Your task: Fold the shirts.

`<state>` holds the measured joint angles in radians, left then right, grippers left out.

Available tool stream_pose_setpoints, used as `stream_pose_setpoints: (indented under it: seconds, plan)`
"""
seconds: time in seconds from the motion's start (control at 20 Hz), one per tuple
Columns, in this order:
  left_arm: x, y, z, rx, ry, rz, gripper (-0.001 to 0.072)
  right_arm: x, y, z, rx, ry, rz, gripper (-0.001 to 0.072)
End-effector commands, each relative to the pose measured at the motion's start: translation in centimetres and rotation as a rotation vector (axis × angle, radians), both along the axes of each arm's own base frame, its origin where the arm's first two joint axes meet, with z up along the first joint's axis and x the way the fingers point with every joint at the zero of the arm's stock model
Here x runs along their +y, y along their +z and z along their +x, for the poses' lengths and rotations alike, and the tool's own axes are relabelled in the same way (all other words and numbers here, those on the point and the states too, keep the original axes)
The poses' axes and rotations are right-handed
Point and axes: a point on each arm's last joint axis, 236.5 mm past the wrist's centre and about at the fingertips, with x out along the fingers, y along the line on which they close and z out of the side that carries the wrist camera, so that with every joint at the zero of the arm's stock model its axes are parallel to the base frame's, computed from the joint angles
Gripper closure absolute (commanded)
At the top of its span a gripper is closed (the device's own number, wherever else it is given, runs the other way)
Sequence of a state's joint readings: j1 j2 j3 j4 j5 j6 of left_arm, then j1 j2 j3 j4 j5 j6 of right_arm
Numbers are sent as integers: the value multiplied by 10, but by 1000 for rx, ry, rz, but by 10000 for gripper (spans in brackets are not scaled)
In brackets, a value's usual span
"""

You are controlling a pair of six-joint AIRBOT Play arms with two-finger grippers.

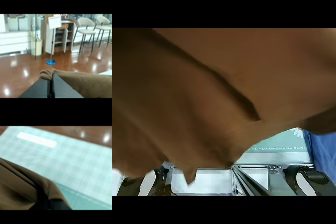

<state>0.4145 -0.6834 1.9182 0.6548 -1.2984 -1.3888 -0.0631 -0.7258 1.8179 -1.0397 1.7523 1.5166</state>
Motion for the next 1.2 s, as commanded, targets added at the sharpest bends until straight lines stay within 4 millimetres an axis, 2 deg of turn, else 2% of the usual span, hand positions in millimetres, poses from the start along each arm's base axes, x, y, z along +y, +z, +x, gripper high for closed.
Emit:
stream_pose_setpoints:
  seconds: [0.0,0.1,0.2,0.35,0.45,0.55,0.7,0.85,0.9,0.95,1.0,1.05,1.15]
  plan:
    - [19,-57,43,201,0,-58,690,5,-54,17,162,36,18,689]
    - [31,-118,85,360,-39,-94,690,9,-103,42,269,39,60,689]
    - [34,-193,129,541,-88,-161,690,9,-156,67,354,10,103,689]
    - [13,-301,192,713,-153,-182,690,4,-243,107,496,-54,140,689]
    - [-5,-355,241,756,-150,-165,690,-3,-285,143,546,-88,141,689]
    - [-21,-397,286,799,-129,-169,690,-14,-317,189,576,-133,161,688]
    - [-46,-440,331,871,-168,-155,690,-20,-349,253,645,-163,273,689]
    - [-61,-465,354,968,-176,-227,678,-25,-353,311,650,-211,475,674]
    - [-61,-469,357,993,-163,-260,562,-27,-350,327,648,-233,561,467]
    - [-58,-472,356,1018,-156,-278,277,-32,-350,333,660,-230,609,303]
    - [-50,-476,352,1056,-148,-284,198,-43,-350,334,682,-248,634,299]
    - [-38,-481,343,1102,-154,-270,199,-58,-349,332,693,-272,654,299]
    - [-2,-487,318,1222,-148,-273,199,-86,-342,314,714,-254,653,299]
